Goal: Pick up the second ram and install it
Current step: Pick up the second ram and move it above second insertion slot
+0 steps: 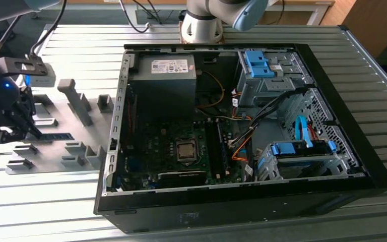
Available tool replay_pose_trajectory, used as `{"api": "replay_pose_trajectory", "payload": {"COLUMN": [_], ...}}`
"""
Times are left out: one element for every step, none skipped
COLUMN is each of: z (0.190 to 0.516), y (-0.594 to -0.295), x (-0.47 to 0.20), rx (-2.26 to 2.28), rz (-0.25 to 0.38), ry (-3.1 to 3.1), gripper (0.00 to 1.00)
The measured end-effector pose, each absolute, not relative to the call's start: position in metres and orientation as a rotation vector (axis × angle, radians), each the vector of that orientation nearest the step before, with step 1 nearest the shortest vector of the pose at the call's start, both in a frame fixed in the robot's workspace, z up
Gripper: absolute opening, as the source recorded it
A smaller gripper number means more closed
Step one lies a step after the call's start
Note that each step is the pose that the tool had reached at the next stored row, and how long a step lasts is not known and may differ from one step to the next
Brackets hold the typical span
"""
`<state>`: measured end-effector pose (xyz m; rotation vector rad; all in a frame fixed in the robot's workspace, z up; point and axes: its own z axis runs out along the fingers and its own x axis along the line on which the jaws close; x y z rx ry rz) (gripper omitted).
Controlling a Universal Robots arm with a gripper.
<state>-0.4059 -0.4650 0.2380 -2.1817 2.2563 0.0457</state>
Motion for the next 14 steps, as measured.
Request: {"api": "replay_pose_trajectory", "payload": {"z": [0.2384,0.2387,0.2390,0.2393,0.2396,0.2400,0.2403,0.2407,0.2411,0.2416,0.2420,0.2424,0.2429,0.2434], "y": [-0.4650,-0.4650,-0.4650,-0.4650,-0.4650,-0.4650,-0.4650,-0.4650,-0.4650,-0.4650,-0.4649,-0.4649,-0.4649,-0.4649], "x": [-0.4059,-0.4059,-0.4058,-0.4059,-0.4059,-0.4059,-0.4059,-0.4059,-0.4059,-0.4059,-0.4059,-0.4059,-0.4059,-0.4059], "rx": [-2.182,-2.182,-2.182,-2.182,-2.182,-2.182,-2.182,-2.182,-2.182,-2.182,-2.182,-2.182,-2.182,-2.182], "rz": [0.046,0.046,0.046,0.046,0.045,0.046,0.045,0.045,0.045,0.045,0.045,0.045,0.045,0.045], "ry": [2.256,2.256,2.256,2.256,2.256,2.256,2.256,2.256,2.257,2.257,2.257,2.257,2.257,2.257], "gripper": [0.14,0.14,0.14,0.14,0.14,0.14,0.14,0.14,0.14,0.14,0.14,0.14,0.14,0.14]}}
